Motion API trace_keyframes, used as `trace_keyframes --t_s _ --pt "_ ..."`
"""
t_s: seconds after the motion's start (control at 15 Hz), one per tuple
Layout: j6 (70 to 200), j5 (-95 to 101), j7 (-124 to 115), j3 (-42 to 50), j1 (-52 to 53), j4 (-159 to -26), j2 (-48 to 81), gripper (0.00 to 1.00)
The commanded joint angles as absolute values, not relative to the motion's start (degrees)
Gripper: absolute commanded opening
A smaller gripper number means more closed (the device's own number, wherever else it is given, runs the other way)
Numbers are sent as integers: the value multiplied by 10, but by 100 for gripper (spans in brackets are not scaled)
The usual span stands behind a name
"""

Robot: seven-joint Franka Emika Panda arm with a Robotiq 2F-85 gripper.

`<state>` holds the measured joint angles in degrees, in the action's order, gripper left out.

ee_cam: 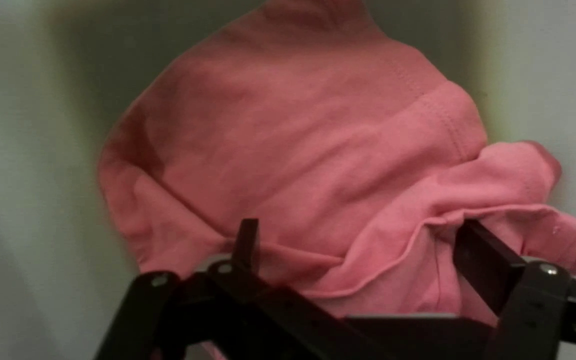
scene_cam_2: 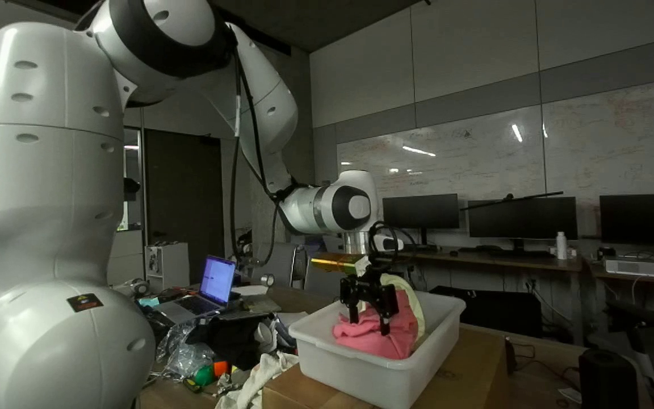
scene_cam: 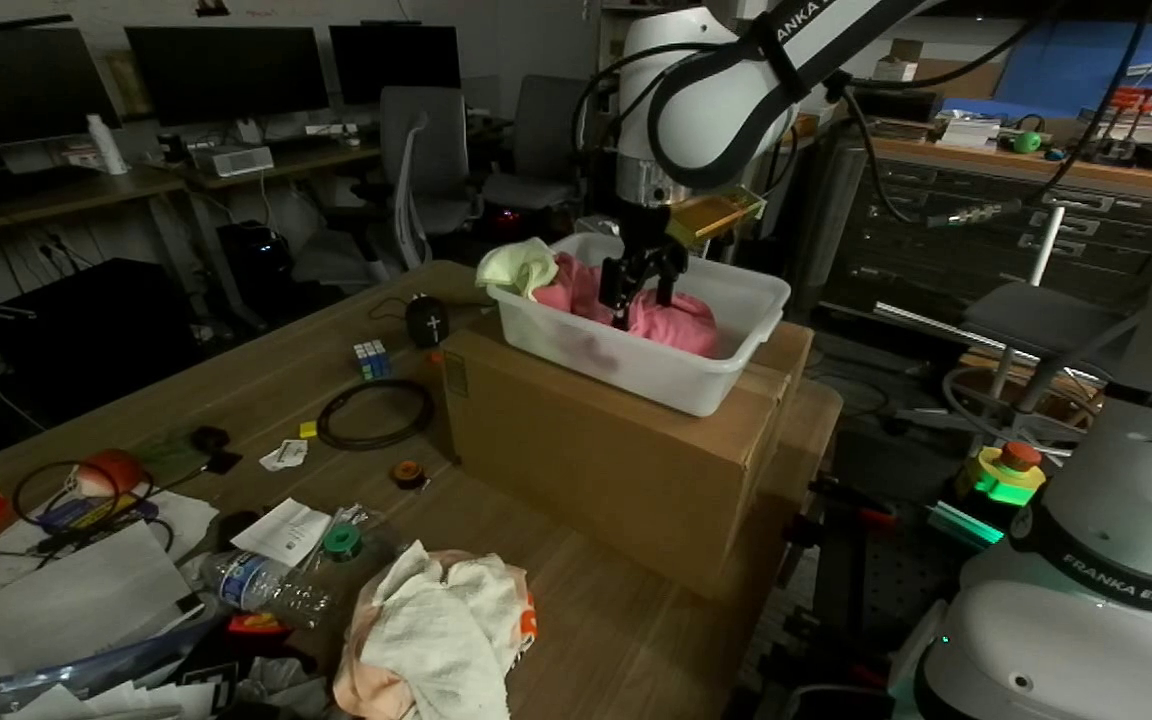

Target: Pick up the clothes from the container and put them on the table.

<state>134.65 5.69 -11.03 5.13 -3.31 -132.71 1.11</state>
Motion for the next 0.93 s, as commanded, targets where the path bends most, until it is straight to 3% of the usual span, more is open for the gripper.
trace_keyframes --t_s 0.0,0.07,0.13,0.4,0.73,0.87 --pt "1375 69 -132 51 -37 -1333 19 100" --pt "1378 68 -133 51 -37 -1334 21 92" --pt "1379 64 -133 52 -38 -1335 21 74" --pt "1383 57 -134 53 -39 -1337 21 42" --pt "1404 53 -141 52 -38 -1353 14 5" --pt "1410 49 -141 52 -39 -1354 12 2"
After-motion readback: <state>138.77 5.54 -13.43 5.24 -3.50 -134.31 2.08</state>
